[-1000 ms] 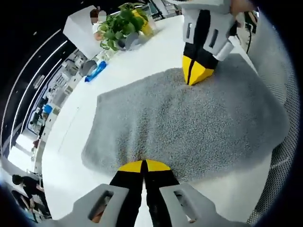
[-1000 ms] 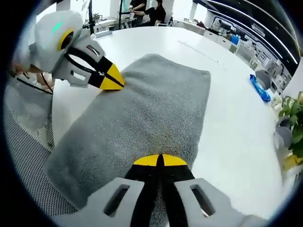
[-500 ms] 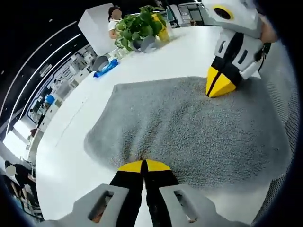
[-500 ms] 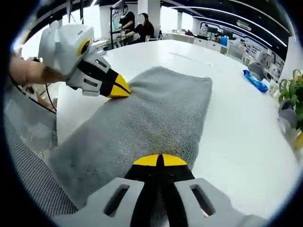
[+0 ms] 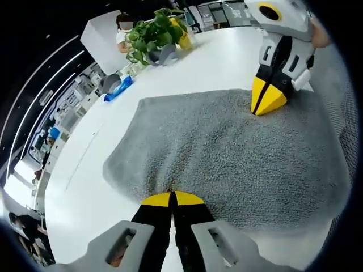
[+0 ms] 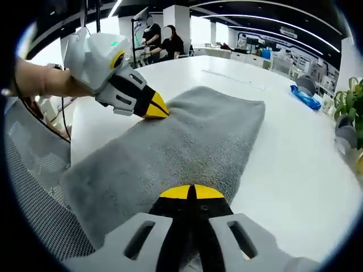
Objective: Fold the towel on the table until its edges align and the towel forms a compact rectangular stack.
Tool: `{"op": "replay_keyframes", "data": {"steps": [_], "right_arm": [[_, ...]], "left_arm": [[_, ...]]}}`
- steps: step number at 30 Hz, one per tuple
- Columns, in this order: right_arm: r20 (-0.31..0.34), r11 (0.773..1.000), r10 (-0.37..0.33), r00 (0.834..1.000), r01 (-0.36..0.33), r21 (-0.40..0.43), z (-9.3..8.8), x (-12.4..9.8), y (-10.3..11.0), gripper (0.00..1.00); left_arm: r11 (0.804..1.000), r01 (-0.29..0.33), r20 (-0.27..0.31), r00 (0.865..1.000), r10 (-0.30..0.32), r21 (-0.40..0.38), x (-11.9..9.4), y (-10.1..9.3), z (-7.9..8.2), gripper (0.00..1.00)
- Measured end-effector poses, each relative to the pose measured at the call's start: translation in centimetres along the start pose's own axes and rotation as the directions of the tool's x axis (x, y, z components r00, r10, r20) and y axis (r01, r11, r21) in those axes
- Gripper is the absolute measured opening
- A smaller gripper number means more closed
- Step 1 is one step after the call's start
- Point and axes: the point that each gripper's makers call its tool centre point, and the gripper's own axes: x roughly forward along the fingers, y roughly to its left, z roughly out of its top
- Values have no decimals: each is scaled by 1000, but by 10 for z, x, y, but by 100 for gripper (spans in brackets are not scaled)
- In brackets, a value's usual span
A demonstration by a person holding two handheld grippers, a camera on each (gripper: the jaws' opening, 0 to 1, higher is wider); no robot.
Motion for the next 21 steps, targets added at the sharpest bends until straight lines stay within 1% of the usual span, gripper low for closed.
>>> {"op": "replay_keyframes", "data": {"steps": [1,3,6,8,9,11,12,13,14,15,18,19,21], "right_arm": [[2,1000,-3,1000,3,-12,0,0,1,0],[3,1000,-4,1000,4,-7,1,1,0,0],[6,1000,4,1000,-4,3,1,1,-1,0],[10,1000,9,1000,-9,-1,2,1,-1,0],[9,1000,10,1000,-9,-13,2,1,0,0],[-7,997,1,1000,-1,-74,2,2,0,0],[-17,990,-12,1000,10,-139,2,2,1,0],[-18,982,-20,1000,16,-186,3,3,2,0],[-17,969,-28,999,23,-247,4,3,3,0],[-16,963,-32,999,27,-267,4,4,4,0],[-8,966,-27,1000,24,-258,3,4,4,0],[6,962,-9,1000,10,-273,3,4,4,0],[27,942,28,999,-18,-336,5,4,5,0]], "left_arm": [[1000,5,-2,1000,-5,-4,1,1,1,0],[1000,9,-3,1000,-9,-21,3,3,1,0],[1000,6,-1,1000,-6,-26,3,3,1,0],[1000,0,2,1000,0,-9,3,2,1,0],[1000,3,-1,1000,-3,22,3,2,1,0],[999,16,-18,1000,-15,37,3,2,2,0],[996,43,-43,998,-39,82,4,1,2,0],[994,57,-51,997,-52,94,4,1,2,0],[996,61,-52,997,-57,66,5,3,3,0],[997,66,-53,997,-64,42,6,4,2,0],[998,61,-38,997,-61,-14,4,4,2,0],[998,52,-31,998,-53,-33,4,4,1,1],[998,49,-14,999,-49,-47,4,4,1,1]]}}
